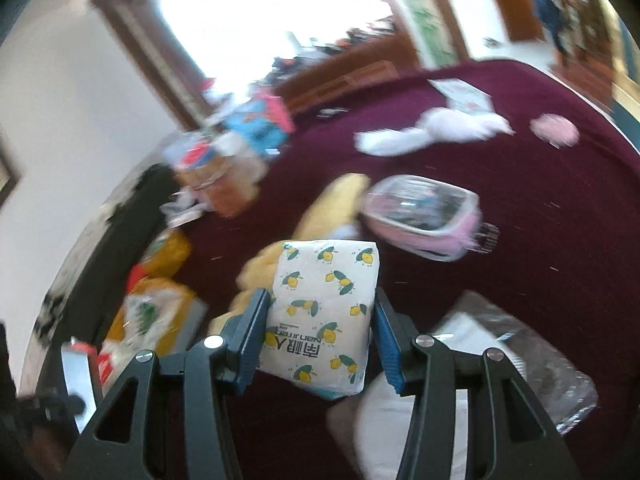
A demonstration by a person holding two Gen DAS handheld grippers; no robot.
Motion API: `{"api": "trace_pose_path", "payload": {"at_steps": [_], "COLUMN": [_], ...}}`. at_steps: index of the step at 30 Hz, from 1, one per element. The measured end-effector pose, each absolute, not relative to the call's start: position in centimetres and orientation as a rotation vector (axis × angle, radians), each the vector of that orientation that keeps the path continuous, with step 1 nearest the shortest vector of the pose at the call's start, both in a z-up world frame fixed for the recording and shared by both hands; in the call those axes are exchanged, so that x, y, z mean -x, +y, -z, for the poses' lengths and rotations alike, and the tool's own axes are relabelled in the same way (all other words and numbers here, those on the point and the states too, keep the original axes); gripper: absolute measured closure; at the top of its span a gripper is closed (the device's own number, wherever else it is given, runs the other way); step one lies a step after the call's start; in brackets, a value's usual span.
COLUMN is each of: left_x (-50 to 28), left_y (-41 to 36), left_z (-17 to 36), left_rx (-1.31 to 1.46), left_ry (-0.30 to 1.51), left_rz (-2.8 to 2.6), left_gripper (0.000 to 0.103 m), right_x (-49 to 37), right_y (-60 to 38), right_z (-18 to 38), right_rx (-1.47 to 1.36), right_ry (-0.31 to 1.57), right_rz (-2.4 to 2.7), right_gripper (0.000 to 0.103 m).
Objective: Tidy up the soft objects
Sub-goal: 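Grasp the lemon-print tissue pack with the right tool while the left tool grasps a grey box, then carry the tissue pack and grey box to the tray and release them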
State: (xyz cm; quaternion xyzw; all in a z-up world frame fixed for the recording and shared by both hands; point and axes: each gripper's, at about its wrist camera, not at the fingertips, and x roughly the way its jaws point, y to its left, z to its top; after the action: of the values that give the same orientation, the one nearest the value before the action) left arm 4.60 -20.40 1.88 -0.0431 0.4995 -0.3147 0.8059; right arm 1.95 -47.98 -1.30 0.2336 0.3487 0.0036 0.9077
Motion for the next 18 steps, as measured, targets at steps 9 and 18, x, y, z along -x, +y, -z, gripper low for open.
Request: {"api": "trace_pose_path", "payload": {"at_steps": [9,18], "left_x": [-4.9,-12.6], "left_y": [-8.4,-5.7], "left_z": [-5.2,-4.2], "left_rx": [0.232,0.208], "left_ry": [1.005,1.002], "left_rz": [0.53,0.403], "left_gripper": [0.074,0.074], "right_x": [-3.0,-11.8], "right_y": [-35.1,-25.6], "right_z": [-4.2,0.3], "right_rx": [-0.426,-0.332], "right_ry": [0.747,0.836], "right_rz": [-0.3,-0.288], "right_gripper": [0.053,0.053]}}
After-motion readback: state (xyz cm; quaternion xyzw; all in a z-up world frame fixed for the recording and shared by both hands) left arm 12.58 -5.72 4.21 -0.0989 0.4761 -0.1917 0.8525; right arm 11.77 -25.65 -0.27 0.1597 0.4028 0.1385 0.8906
